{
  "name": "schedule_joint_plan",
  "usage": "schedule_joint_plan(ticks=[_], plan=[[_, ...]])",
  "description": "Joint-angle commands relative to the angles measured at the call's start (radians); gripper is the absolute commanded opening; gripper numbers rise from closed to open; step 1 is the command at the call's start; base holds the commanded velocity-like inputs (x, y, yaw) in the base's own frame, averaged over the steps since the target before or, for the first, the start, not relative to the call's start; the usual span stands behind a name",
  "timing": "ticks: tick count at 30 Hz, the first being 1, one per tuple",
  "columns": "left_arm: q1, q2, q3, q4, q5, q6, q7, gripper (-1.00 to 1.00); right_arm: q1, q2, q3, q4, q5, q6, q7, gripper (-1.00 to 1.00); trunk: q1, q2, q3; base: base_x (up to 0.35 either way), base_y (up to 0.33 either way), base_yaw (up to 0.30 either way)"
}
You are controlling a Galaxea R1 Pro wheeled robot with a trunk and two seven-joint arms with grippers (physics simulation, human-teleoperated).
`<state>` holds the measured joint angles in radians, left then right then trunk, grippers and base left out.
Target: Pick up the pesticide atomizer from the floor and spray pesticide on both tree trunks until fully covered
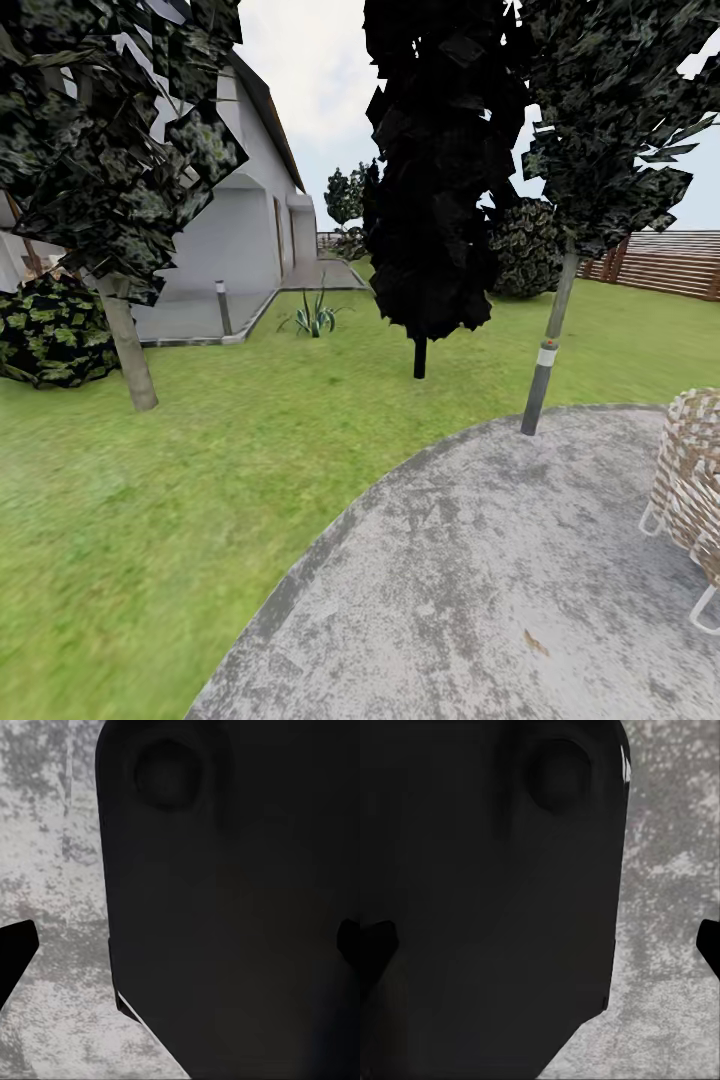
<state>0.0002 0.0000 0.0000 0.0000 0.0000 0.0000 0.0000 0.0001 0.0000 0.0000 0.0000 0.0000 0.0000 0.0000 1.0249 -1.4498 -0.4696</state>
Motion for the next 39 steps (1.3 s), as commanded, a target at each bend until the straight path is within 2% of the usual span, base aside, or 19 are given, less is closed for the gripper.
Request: schedule_joint_plan(ticks=[1,9,13,18,24,28,29,30,32,37,39], plan=[[0.003,-0.006,0.001,-0.006,0.006,0.006,-0.001,1.00,0.006,0.006,0.001,-0.006,0.000,0.006,0.006,1.00,0.000,0.000,0.000,0.000,0.000,0.000],[0.003,-0.005,0.002,-0.011,0.007,0.001,-0.003,1.00,0.008,0.050,-0.001,-0.050,0.001,0.002,0.007,1.00,0.000,0.000,0.000,0.000,0.000,0.000],[0.002,0.002,0.001,-0.024,0.005,-0.022,-0.003,1.00,0.008,0.050,-0.001,-0.072,0.004,-0.020,0.004,1.00,0.000,0.000,0.000,0.000,0.000,0.000],[-0.001,0.025,0.002,-0.050,0.002,-0.050,-0.002,1.00,0.007,0.025,-0.004,-0.087,0.004,-0.048,0.003,1.00,0.000,0.000,0.000,0.000,0.000,0.000],[-0.035,0.059,0.002,-0.084,0.004,-0.083,-0.002,1.00,0.002,-0.009,-0.005,-0.121,0.002,-0.082,0.003,1.00,0.000,0.000,0.000,0.000,0.000,0.000],[-0.052,0.064,0.002,-0.106,0.000,-0.106,-0.002,1.00,-0.016,-0.031,-0.005,-0.143,0.000,-0.105,0.004,1.00,0.000,0.000,0.000,0.000,0.000,0.000],[-0.066,0.063,0.002,-0.328,0.002,-0.361,-0.002,1.00,-0.056,-0.064,-0.004,-0.477,0.000,-0.365,0.004,1.00,0.000,0.000,0.000,0.000,0.000,0.000],[-0.090,0.063,0.002,-0.337,0.005,-0.360,-0.001,1.00,-0.104,-0.064,-0.004,-0.475,0.002,-0.365,0.005,1.00,0.000,0.000,0.000,0.000,0.000,0.000],[-0.132,0.064,0.004,-0.339,0.010,-0.359,0.001,1.00,-0.161,-0.066,-0.002,-0.473,0.005,-0.364,0.009,1.00,0.000,0.000,0.000,0.000,0.000,0.000],[-0.151,0.072,0.040,-0.331,0.011,-0.361,-0.001,1.00,-0.188,-0.067,-0.002,-0.427,0.009,-0.364,0.008,1.00,0.000,0.000,0.000,0.000,0.000,-0.010],[-0.150,0.082,0.049,-0.300,0.011,-0.362,-0.001,1.00,-0.190,-0.067,-0.004,-0.417,0.008,-0.364,0.006,1.00,0.000,0.000,0.000,0.000,0.000,-0.183]])
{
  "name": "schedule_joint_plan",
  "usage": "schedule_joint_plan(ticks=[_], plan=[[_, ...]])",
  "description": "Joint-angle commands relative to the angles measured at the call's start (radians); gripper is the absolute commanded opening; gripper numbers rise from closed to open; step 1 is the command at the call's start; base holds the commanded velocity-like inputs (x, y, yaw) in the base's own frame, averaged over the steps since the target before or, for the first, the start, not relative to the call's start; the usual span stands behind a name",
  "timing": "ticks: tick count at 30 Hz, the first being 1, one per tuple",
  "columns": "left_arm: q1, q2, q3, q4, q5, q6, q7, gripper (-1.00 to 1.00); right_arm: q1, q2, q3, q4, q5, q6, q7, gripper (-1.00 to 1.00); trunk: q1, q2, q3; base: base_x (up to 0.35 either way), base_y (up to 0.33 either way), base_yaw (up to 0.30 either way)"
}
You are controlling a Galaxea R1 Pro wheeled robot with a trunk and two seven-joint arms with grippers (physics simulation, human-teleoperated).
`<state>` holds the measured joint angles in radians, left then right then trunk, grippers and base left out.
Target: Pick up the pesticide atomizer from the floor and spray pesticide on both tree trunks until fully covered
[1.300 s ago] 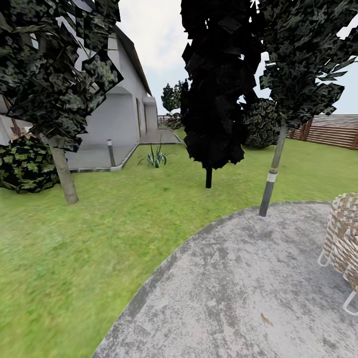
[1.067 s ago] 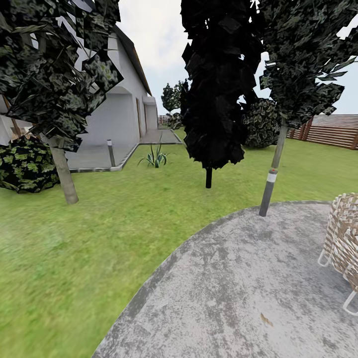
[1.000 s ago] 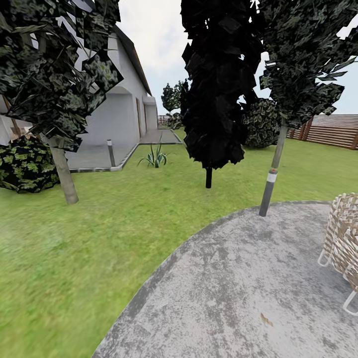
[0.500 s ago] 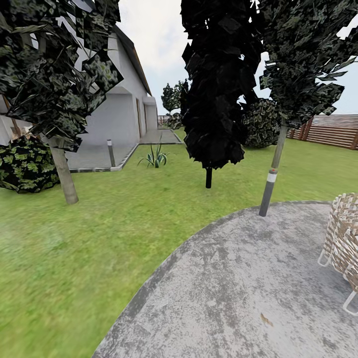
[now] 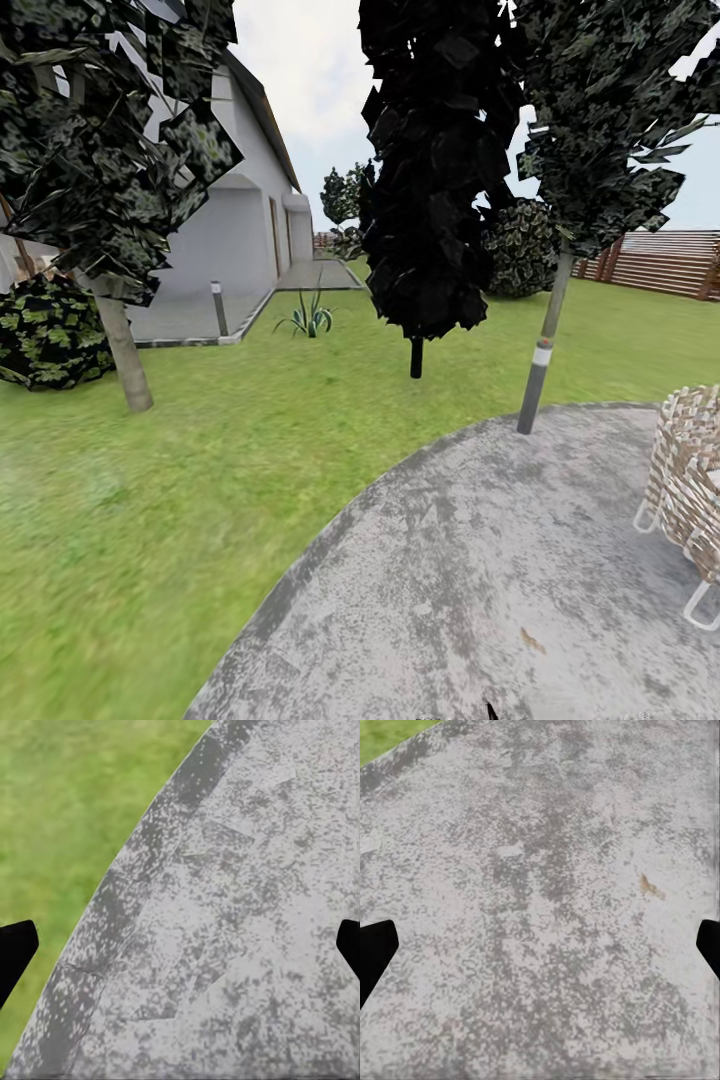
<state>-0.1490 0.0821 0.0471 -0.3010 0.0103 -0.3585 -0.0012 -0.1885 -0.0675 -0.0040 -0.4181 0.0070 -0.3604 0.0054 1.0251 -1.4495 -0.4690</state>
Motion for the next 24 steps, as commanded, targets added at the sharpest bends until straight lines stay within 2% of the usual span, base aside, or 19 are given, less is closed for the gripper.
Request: schedule_joint_plan(ticks=[1,5,8,9,11,14,24], plan=[[0.000,0.002,0.003,0.009,0.001,-0.004,0.000,1.00,-0.001,0.000,-0.001,0.003,0.000,-0.003,0.000,1.00,0.000,-0.001,-0.001,0.000,0.000,-0.241],[0.000,0.011,0.015,0.021,-0.003,-0.031,0.000,1.00,-0.002,0.000,-0.002,0.007,-0.001,-0.003,-0.002,1.00,0.000,-0.001,-0.001,0.000,0.000,-0.284],[0.000,0.045,0.022,0.020,0.001,-0.041,0.003,1.00,-0.002,0.000,-0.002,0.007,-0.001,-0.003,-0.002,1.00,0.000,-0.001,-0.001,0.000,0.000,-0.297],[0.000,0.065,0.040,0.021,0.011,-0.052,0.004,1.00,-0.002,0.000,-0.001,0.008,-0.001,-0.003,-0.002,1.00,0.000,-0.001,-0.001,0.000,0.000,-0.299],[0.000,0.108,0.114,0.027,0.038,-0.085,-0.008,1.00,-0.002,0.001,-0.001,0.008,-0.001,-0.004,-0.002,1.00,0.000,-0.001,-0.001,0.000,0.000,-0.300],[0.001,0.111,0.126,0.029,0.039,-0.090,-0.011,1.00,-0.002,0.001,-0.001,0.009,-0.001,-0.003,-0.002,1.00,0.000,-0.001,-0.001,0.000,0.000,-0.300],[0.000,0.105,0.125,0.031,0.030,-0.089,-0.011,1.00,-0.002,0.002,-0.002,0.009,-0.001,-0.005,-0.002,1.00,0.000,-0.001,-0.002,0.000,0.000,-0.300]])
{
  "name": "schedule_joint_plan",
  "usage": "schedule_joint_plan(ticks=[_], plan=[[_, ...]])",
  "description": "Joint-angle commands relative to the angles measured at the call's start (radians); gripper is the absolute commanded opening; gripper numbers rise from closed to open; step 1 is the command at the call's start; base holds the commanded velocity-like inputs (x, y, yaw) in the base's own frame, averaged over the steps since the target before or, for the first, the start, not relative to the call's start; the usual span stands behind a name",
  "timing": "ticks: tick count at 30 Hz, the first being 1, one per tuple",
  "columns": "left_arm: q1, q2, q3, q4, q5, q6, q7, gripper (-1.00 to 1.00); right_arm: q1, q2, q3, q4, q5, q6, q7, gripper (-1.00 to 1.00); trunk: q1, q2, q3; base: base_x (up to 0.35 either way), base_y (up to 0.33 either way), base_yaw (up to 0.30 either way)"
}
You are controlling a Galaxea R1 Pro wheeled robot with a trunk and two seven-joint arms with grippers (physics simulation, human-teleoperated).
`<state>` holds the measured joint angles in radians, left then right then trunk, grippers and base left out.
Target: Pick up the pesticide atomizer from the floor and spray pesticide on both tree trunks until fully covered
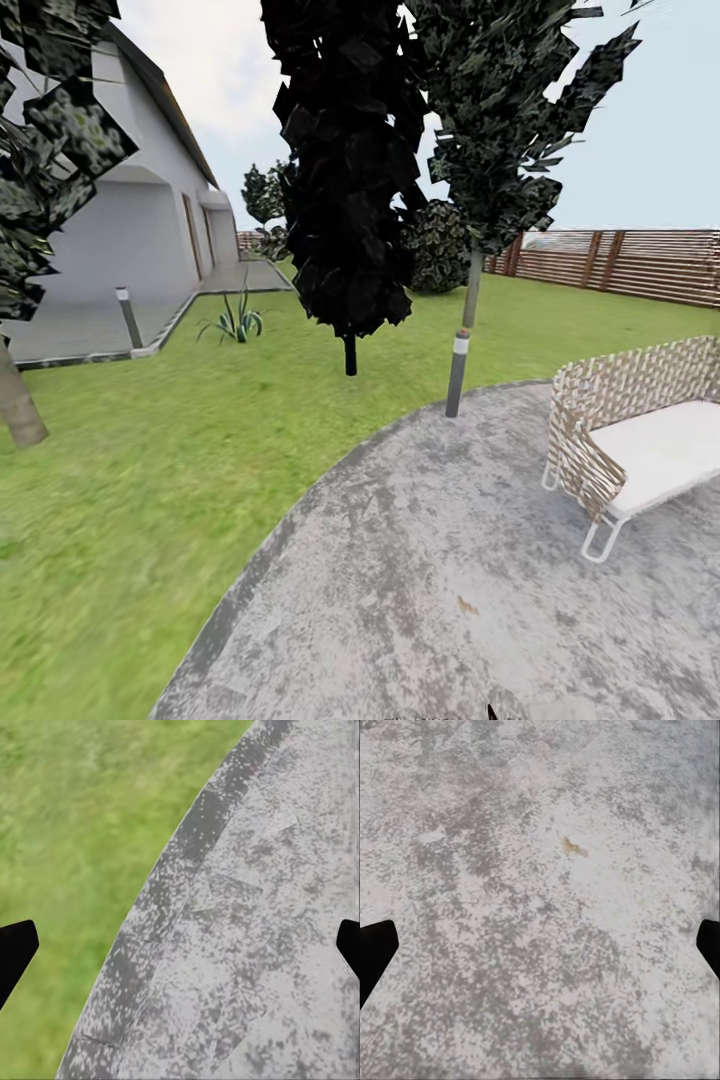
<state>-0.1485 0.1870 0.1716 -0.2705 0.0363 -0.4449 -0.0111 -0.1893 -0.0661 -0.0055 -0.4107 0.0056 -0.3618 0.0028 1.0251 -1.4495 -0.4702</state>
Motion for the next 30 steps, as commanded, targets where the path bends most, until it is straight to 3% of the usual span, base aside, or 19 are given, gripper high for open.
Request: schedule_joint_plan(ticks=[1,14,30], plan=[[0.000,0.000,0.000,0.001,0.003,-0.003,-0.001,1.00,-0.001,0.000,-0.001,0.001,0.001,-0.003,0.000,1.00,0.000,-0.001,-0.001,0.000,0.000,-0.300],[0.000,0.000,-0.001,-0.001,0.003,-0.004,-0.001,1.00,-0.001,0.002,-0.001,0.001,0.000,-0.005,0.000,1.00,0.000,-0.001,-0.008,0.000,-0.104,-0.300],[0.000,-0.001,-0.001,0.000,0.002,-0.003,-0.001,1.00,-0.001,0.002,-0.001,0.001,-0.001,-0.005,0.000,1.00,0.061,-0.113,-0.066,0.000,-0.001,-0.300]])
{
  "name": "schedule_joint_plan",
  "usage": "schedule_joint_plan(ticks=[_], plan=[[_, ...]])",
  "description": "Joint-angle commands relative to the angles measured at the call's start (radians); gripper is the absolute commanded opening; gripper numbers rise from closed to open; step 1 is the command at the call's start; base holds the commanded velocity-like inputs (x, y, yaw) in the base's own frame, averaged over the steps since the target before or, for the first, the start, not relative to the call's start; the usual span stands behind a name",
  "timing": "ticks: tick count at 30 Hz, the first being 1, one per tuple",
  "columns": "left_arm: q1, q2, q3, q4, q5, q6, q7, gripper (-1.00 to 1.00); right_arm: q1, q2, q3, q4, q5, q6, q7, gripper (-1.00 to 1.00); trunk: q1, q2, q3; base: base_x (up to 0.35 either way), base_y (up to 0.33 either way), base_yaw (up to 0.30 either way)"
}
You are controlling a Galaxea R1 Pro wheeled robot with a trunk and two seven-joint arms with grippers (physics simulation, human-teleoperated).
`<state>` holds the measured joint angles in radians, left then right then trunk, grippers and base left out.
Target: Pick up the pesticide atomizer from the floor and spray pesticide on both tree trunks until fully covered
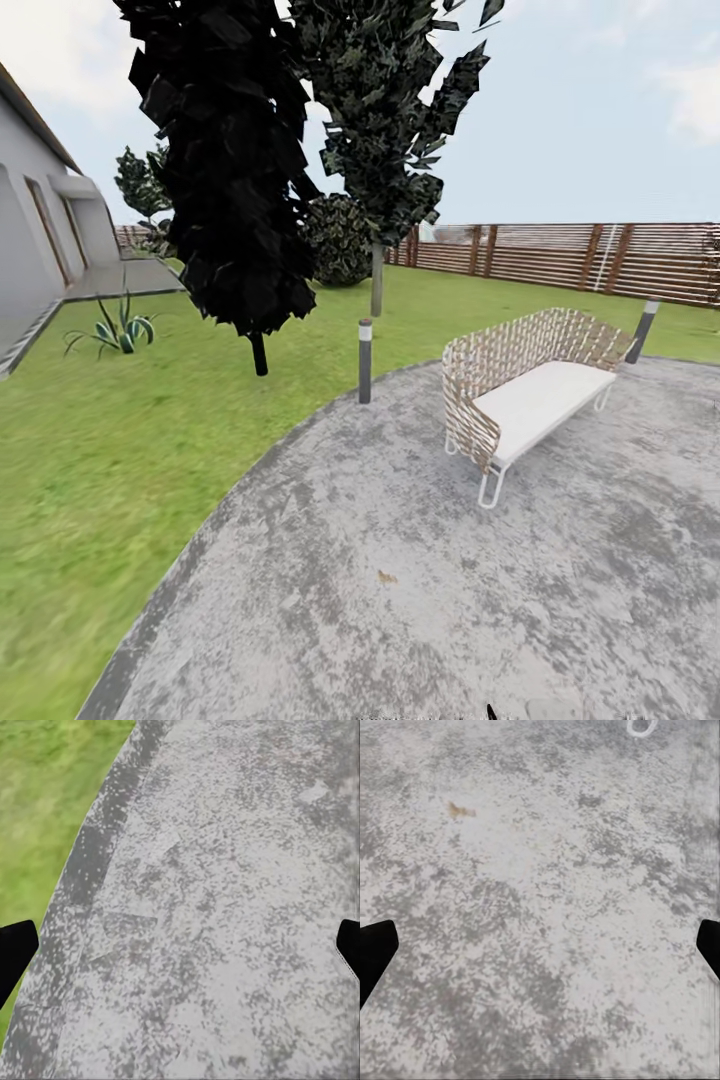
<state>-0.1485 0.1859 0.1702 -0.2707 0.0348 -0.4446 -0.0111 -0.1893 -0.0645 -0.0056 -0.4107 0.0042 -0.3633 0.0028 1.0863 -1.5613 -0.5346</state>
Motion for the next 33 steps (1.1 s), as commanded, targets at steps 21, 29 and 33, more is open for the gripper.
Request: schedule_joint_plan(ticks=[21,29,33], plan=[[0.000,0.000,0.000,0.001,0.004,-0.002,-0.001,1.00,-0.001,0.000,-0.001,0.001,0.000,-0.003,0.000,1.00,0.081,-0.148,-0.078,0.000,0.000,-0.300],[0.000,0.000,0.000,0.001,0.004,-0.002,-0.001,1.00,-0.001,0.000,-0.001,0.001,0.000,-0.003,0.000,1.00,0.111,-0.204,-0.108,0.000,0.000,-0.295],[0.000,0.000,0.000,0.001,0.004,-0.002,-0.001,1.00,-0.001,0.000,0.000,0.001,0.000,-0.003,0.000,1.00,0.127,-0.232,-0.123,0.000,0.000,-0.294]])
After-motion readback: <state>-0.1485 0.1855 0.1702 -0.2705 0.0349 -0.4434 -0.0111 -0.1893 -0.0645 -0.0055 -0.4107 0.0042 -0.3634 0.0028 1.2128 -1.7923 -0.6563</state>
